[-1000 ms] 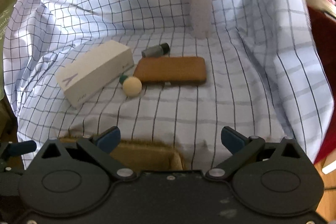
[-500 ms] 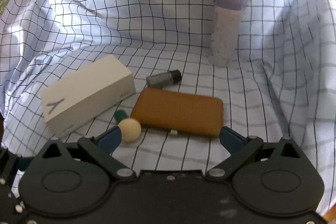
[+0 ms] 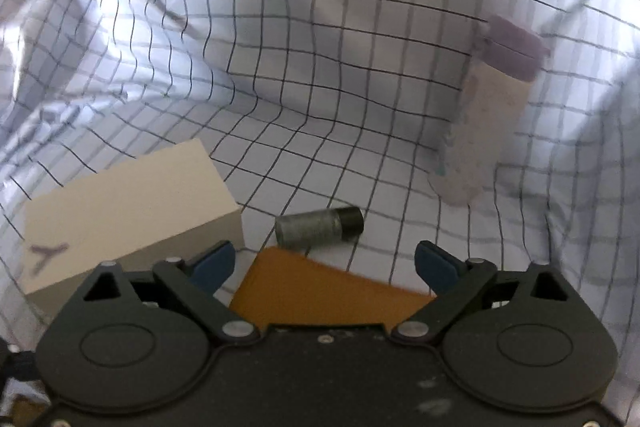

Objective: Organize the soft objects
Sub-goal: 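Grasp the dark grey bottle with the right tool while the left approaches the green-handled ball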

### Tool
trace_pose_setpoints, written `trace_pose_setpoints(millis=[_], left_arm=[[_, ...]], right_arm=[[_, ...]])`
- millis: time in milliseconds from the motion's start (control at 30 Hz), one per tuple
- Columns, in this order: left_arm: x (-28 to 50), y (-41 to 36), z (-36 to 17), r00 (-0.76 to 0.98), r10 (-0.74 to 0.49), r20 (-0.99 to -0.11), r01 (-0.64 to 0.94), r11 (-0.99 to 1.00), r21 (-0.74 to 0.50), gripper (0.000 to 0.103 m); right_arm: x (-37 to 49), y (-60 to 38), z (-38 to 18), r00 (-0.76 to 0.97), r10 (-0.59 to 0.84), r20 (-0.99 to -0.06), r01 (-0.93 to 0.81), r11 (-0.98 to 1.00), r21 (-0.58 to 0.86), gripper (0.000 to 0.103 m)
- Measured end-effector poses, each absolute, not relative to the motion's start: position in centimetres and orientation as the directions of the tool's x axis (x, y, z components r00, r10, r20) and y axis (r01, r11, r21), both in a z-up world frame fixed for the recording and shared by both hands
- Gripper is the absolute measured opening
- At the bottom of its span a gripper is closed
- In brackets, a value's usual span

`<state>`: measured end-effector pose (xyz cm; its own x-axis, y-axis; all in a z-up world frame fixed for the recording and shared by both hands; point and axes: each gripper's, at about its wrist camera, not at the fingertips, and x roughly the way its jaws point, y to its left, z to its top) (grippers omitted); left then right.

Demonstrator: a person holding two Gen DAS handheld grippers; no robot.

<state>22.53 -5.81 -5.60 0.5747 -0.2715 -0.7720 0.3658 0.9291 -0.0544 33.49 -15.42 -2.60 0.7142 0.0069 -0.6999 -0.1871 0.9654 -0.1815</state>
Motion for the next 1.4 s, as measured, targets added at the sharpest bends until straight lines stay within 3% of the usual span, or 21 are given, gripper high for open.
trace_pose_setpoints(millis=[433,567,700,767,867,967,1000,1033,1067,1100,1400], left_arm=[[23.5,-5.3,-6.1,0.559,-0.290,-0.777,0.377,0.923,-0.074,0.096],[23.5,-5.1,-5.8,0.570,-0.295,-0.767,0.380,0.922,-0.073,0.096],[23.4,-5.1,-5.5,0.570,-0.316,-0.759,0.401,0.913,-0.079,0.096],[23.5,-5.2,-5.3,0.567,-0.327,-0.756,0.414,0.907,-0.082,0.096],[23.8,-5.5,-5.1,0.564,-0.338,-0.753,0.430,0.899,-0.082,0.096],[24.2,-5.8,-4.9,0.560,-0.344,-0.754,0.439,0.895,-0.083,0.096],[24.3,-5.8,-4.8,0.558,-0.347,-0.754,0.442,0.893,-0.084,0.096],[24.4,-5.9,-4.8,0.557,-0.349,-0.754,0.444,0.892,-0.084,0.096],[24.5,-5.9,-4.8,0.557,-0.348,-0.754,0.445,0.891,-0.083,0.096],[24.5,-6.0,-4.8,0.557,-0.347,-0.754,0.446,0.891,-0.081,0.096],[25.0,-6.0,-5.7,0.533,-0.346,-0.772,0.447,0.890,-0.089,0.096]], right_arm=[[38.3,-15.0,-6.7,0.664,0.044,-0.746,-0.289,0.936,-0.202,0.085],[38.9,-15.0,-6.9,0.656,0.059,-0.752,-0.291,0.940,-0.180,0.069],[39.1,-15.4,-6.9,0.636,0.091,-0.766,-0.292,0.948,-0.130,0.031],[39.2,-15.7,-6.8,0.629,0.090,-0.772,-0.272,0.956,-0.110,0.021],[38.7,-16.9,-6.6,0.646,0.074,-0.760,-0.239,0.965,-0.109,0.015],[38.4,-18.1,-6.2,0.655,0.068,-0.752,-0.216,0.971,-0.100,0.016],[38.4,-18.1,-6.2,0.655,0.068,-0.752,-0.216,0.971,-0.100,0.023],[38.2,-18.3,-6.0,0.668,0.067,-0.741,-0.216,0.970,-0.107,0.031],[38.0,-18.5,-5.8,0.682,0.057,-0.729,-0.214,0.969,-0.124,0.054],[37.9,-18.8,-5.6,0.713,0.044,-0.700,-0.214,0.964,-0.157,0.068],[39.9,-19.4,-6.3,0.695,0.103,-0.712,-0.307,0.937,-0.165,0.074]])
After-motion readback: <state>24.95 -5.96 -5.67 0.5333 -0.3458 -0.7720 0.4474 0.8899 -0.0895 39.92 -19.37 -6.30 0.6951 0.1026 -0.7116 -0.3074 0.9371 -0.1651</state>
